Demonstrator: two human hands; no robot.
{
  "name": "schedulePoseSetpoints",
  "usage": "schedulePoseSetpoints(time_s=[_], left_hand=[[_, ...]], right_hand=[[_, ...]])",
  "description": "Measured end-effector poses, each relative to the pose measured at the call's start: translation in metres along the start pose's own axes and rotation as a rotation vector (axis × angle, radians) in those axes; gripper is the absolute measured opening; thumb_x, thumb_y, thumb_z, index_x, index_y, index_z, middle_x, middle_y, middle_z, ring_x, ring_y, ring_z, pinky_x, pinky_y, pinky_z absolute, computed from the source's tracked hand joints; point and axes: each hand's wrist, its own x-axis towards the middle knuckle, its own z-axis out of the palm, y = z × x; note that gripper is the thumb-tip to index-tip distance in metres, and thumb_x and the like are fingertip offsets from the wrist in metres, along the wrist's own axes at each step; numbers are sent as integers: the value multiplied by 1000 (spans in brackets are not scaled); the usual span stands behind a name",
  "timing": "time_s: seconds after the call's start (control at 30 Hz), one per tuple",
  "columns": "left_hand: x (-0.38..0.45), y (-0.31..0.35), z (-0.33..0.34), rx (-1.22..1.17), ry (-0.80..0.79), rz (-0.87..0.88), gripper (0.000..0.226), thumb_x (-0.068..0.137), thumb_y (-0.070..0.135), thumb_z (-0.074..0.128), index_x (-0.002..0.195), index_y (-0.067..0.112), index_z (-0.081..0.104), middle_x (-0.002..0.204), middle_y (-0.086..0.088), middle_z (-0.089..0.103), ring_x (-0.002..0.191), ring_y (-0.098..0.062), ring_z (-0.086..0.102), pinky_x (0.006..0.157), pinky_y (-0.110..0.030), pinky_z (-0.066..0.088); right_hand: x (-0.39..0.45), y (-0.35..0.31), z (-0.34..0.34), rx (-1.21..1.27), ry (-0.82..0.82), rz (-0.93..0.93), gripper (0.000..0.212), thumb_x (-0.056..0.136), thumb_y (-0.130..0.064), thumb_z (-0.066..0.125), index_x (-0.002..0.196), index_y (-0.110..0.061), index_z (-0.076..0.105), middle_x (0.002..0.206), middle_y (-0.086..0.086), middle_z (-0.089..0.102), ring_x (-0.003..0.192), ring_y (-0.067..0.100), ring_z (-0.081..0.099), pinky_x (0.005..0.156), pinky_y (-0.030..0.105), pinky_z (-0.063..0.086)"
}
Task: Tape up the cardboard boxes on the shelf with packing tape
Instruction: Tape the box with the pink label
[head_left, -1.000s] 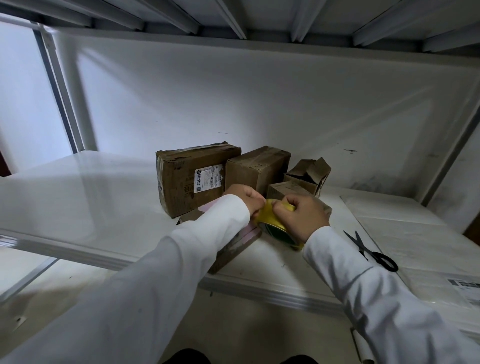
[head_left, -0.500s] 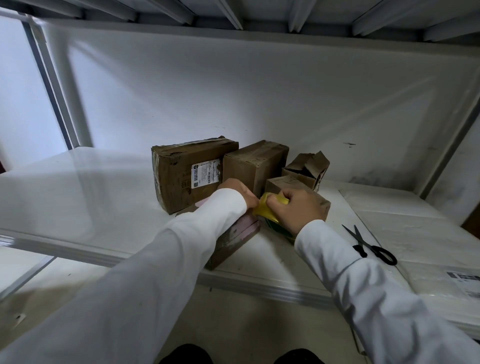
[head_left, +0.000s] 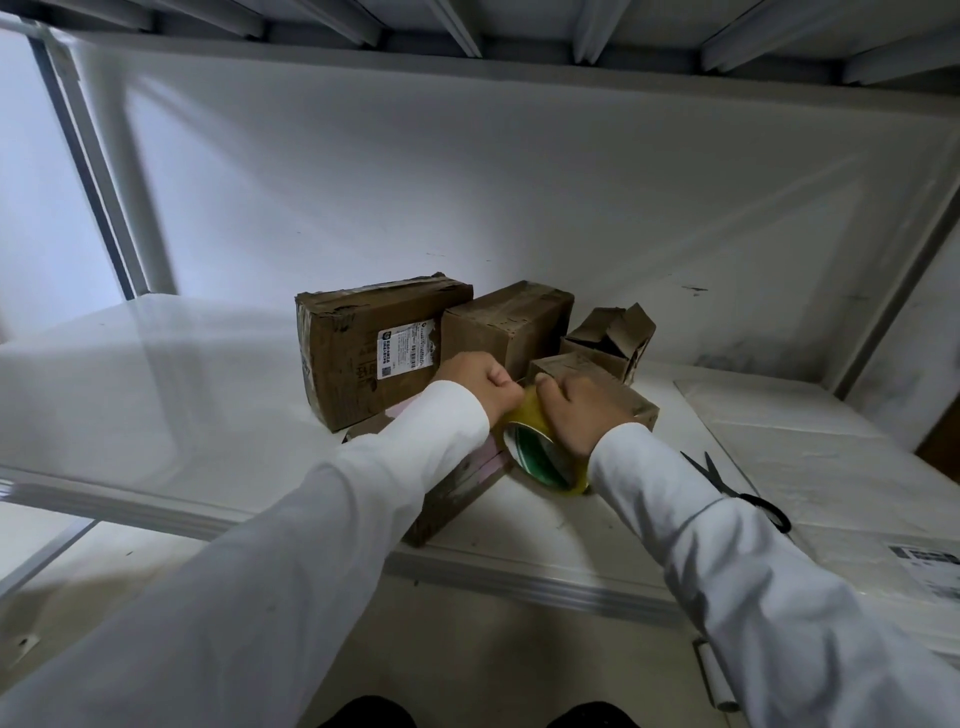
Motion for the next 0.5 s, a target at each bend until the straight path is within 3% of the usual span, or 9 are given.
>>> schedulePoseSetpoints(time_s=[0.13,0.23,0.3,0.37,0.47,0.5], left_hand=[[1,-7,0,-189,-115,-141,29,90,29,60,64,16,58,65,-3,56,63,-14,51,68,-26,42],[1,-12,-3,-262,-136,-188,20,84,35,68,74,18,65,67,1,61,66,-14,56,69,-26,45],[2,-17,-5,-319,-83,-175,14,85,28,69,74,20,66,71,0,64,71,-15,60,71,-26,49],[0,-25,-6,-352,-45,-153,14,86,20,67,72,20,66,71,1,64,69,-14,60,68,-24,49],[-4,-44,-6,-438,-68,-65,13,86,11,66,73,15,68,76,4,63,75,-12,58,67,-21,46],[-5,-48,-6,-460,-74,-44,14,85,9,66,73,15,68,77,5,63,77,-13,58,70,-23,47]], right_hand=[[-6,0,-5,114,9,19,48,101,-45,25,124,-15,54,126,9,54,106,25,52,96,34,38],[-8,-1,-9,251,-52,41,42,98,-50,33,108,-18,58,106,4,59,81,15,50,80,28,37],[-13,-5,-11,441,-198,106,36,92,-56,45,96,-22,56,87,-2,56,71,10,49,74,27,39],[-16,-6,-9,619,-389,155,36,82,-57,58,99,-25,55,88,-4,58,77,12,55,80,32,46],[-19,-2,2,760,-616,81,23,80,-33,69,96,-27,54,95,1,64,83,14,60,88,34,50],[-18,0,6,788,-648,61,30,77,-27,74,99,-27,53,96,2,64,86,15,61,87,32,50]])
